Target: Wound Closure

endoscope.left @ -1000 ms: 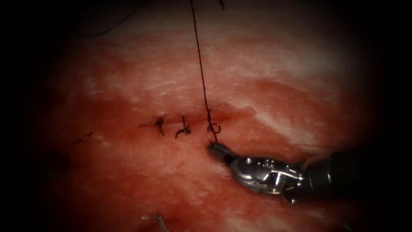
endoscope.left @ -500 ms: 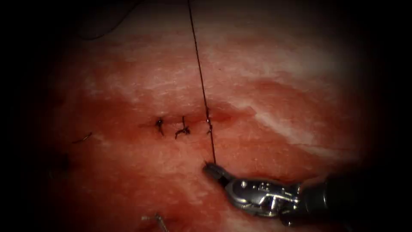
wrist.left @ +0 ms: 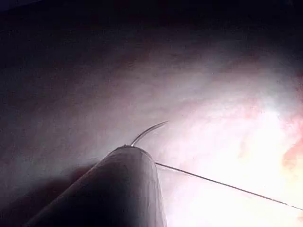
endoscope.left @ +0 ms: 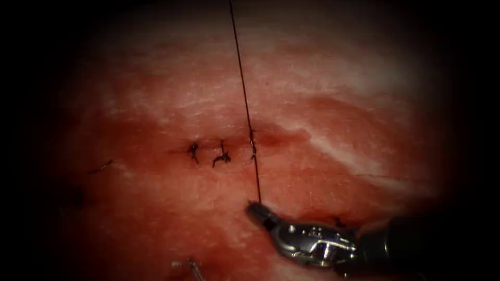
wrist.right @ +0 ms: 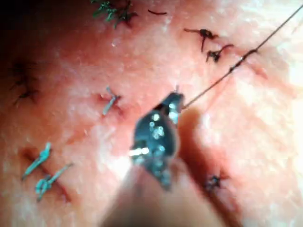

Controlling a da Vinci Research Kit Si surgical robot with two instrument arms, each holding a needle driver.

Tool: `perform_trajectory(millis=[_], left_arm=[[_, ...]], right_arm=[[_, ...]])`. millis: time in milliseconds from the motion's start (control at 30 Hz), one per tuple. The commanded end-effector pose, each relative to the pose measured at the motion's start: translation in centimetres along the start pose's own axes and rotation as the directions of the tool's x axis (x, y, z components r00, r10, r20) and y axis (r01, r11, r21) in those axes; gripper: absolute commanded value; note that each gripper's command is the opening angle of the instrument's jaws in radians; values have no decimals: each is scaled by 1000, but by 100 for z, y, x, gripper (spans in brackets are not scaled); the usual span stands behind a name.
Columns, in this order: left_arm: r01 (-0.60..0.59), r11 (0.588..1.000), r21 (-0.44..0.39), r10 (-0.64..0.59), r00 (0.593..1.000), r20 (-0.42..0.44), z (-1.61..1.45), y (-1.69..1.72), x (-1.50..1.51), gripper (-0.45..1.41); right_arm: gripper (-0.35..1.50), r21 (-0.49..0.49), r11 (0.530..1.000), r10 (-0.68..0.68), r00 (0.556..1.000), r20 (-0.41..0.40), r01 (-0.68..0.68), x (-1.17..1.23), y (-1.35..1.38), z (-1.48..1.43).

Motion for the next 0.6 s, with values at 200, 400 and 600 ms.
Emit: perform_trajectory(millis=[200, 400, 600], left_arm=[[-4, 1000, 3, 4, 1000, 1, 5, 6, -1, -45], [6, 1000, 0, -6, 1000, 0, 4, 3, -3, -45], [17, 1000, 0, -17, 1000, 0, 3, 3, -4, -45]], right_arm=[[-35, 2, 1000, -6, 1000, -1, 6, -11, -3, -1], [-35, 6, 1000, 0, 1000, -5, 0, -19, -3, -1], [-35, 3, 1000, 12, 1000, 3, -12, -34, -2, 2]])
